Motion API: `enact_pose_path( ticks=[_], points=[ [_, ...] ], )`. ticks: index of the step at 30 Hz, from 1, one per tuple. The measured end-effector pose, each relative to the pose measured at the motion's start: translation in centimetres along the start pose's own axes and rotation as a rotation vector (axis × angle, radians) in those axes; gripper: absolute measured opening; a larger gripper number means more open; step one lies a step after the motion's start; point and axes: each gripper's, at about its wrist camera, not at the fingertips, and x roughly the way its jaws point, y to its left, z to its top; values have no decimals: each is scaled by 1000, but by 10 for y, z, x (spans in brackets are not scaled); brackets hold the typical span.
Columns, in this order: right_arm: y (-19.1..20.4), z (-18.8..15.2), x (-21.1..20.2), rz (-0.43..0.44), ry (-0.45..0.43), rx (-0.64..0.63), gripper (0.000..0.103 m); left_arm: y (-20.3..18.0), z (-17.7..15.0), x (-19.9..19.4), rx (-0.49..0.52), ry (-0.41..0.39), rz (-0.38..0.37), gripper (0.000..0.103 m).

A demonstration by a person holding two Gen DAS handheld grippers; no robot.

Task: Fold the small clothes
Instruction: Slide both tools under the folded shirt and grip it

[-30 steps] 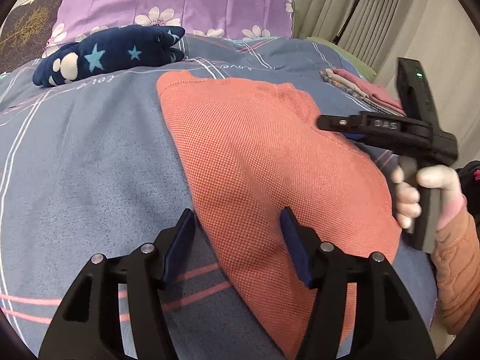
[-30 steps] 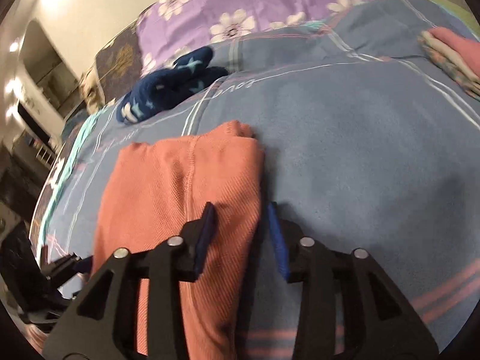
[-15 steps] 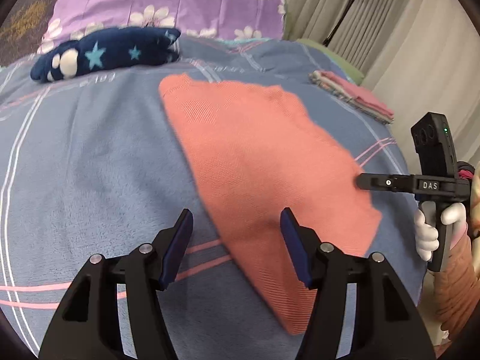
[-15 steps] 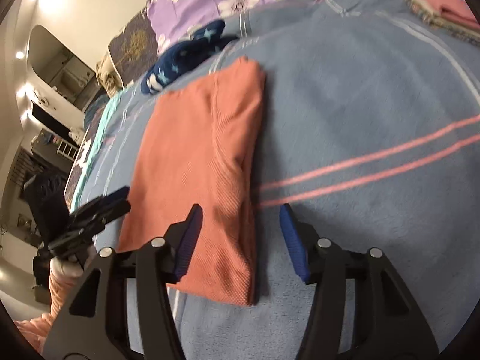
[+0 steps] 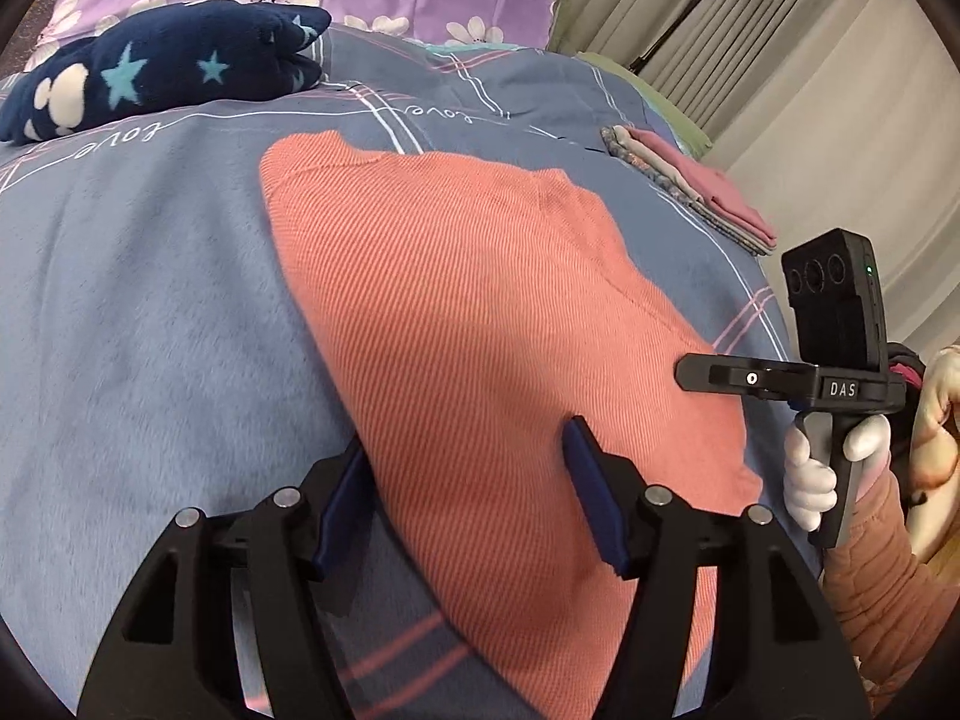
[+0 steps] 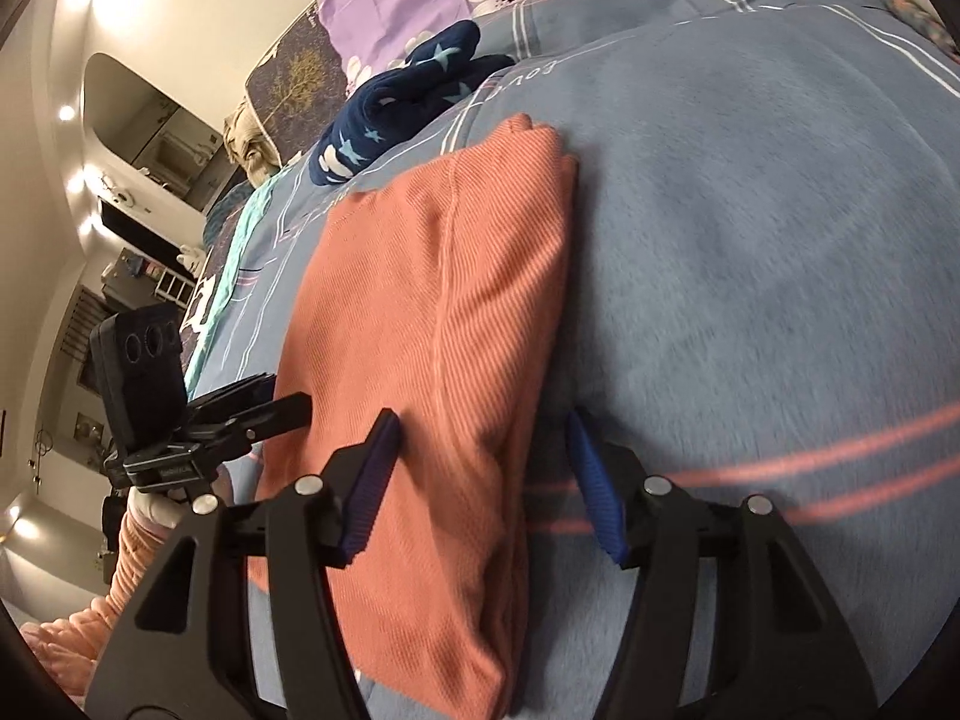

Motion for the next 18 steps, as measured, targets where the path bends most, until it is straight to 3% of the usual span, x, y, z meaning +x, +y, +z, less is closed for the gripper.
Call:
enact_pose_path(
  ticks=[10,18],
  points=[
    [8,21,20,14,8,-75,60,4,8,10,15,-22,-51,67],
    [13,19,24,17,-9,-141,64,3,10,14,34,-38,-62,71]
  ],
)
